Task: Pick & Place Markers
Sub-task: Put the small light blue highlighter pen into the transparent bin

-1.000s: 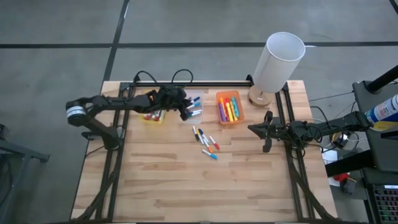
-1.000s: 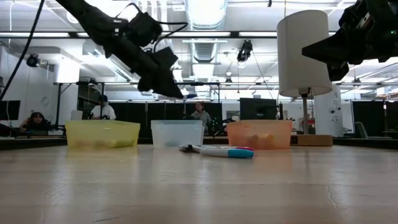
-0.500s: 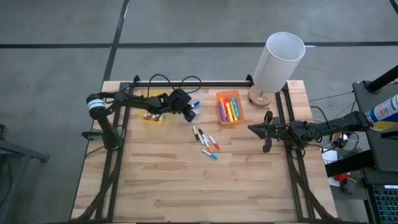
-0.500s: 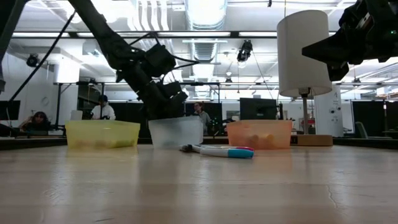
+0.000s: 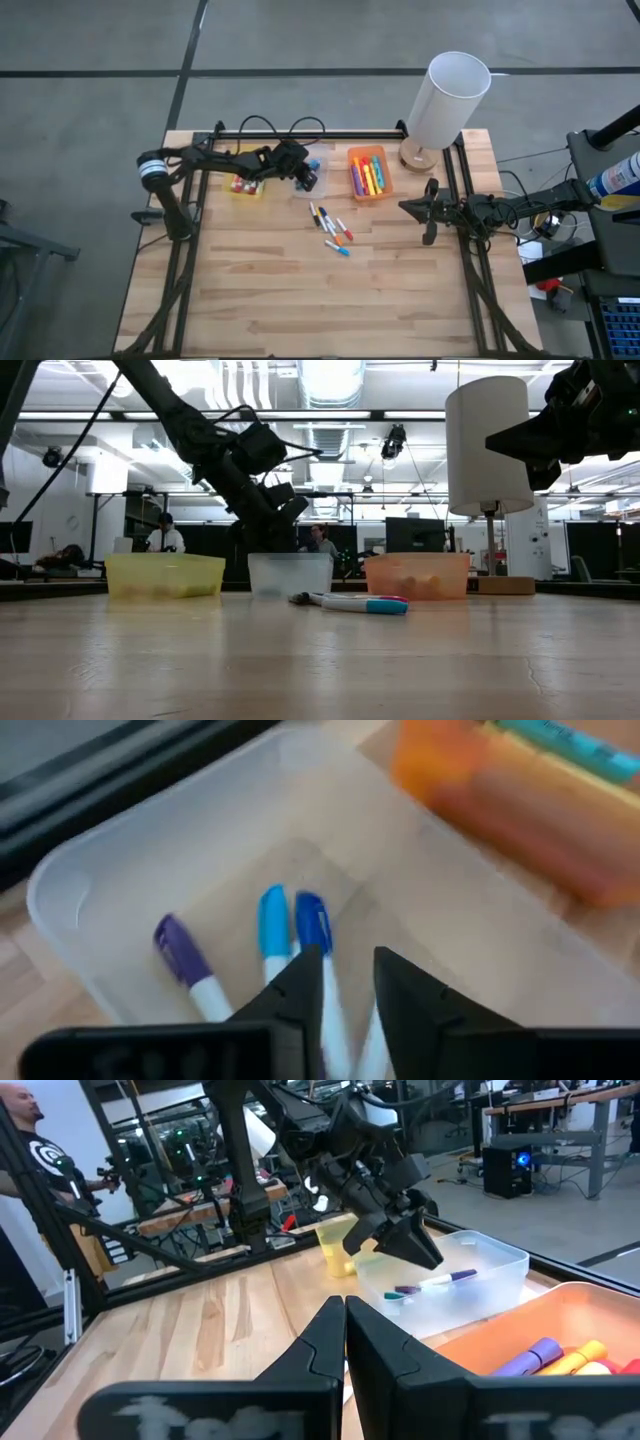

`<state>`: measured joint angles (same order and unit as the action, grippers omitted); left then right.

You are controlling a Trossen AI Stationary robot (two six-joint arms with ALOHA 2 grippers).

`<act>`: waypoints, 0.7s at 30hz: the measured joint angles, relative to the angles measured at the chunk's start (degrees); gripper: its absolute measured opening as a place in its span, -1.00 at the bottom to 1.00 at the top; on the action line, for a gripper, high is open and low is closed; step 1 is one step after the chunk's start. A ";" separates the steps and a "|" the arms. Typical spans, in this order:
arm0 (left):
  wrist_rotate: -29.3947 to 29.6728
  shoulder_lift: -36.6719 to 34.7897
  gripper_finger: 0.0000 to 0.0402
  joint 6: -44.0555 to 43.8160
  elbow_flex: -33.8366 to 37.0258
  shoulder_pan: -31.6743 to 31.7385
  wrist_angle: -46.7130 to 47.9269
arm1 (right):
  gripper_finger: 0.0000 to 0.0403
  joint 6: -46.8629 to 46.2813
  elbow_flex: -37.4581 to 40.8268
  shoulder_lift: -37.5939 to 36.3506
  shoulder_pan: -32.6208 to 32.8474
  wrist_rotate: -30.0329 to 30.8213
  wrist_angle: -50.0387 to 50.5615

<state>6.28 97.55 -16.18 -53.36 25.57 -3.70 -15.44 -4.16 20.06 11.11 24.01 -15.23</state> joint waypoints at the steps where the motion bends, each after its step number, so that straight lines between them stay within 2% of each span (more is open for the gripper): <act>1: 0.01 -0.22 -0.55 -0.01 -0.01 -0.02 -0.16 | -0.96 0.02 0.00 0.02 0.00 0.00 -0.01; 6: -0.35 -0.78 -0.39 -1.75 -0.01 -0.12 0.31 | -0.96 0.01 0.00 0.02 0.00 0.02 0.01; 10: -3.77 -3.35 -0.36 1.58 -0.01 -2.12 -0.89 | -0.96 0.01 0.00 0.02 0.00 0.01 0.00; 13: -9.04 -5.73 -0.36 5.50 -0.01 -5.29 -2.53 | -0.96 0.02 0.00 0.02 0.00 0.00 0.00; 17: -18.90 -7.88 -0.36 10.08 -0.01 -11.16 -3.28 | -0.96 0.00 0.00 0.02 0.00 0.02 -0.01; 21: -20.86 -7.53 -0.36 14.42 0.04 -18.58 -3.03 | -0.96 0.02 0.00 0.00 0.00 0.02 0.01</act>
<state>-14.58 90.02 -1.76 -53.32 6.99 -6.73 -15.43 -4.16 20.05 11.11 24.03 -15.22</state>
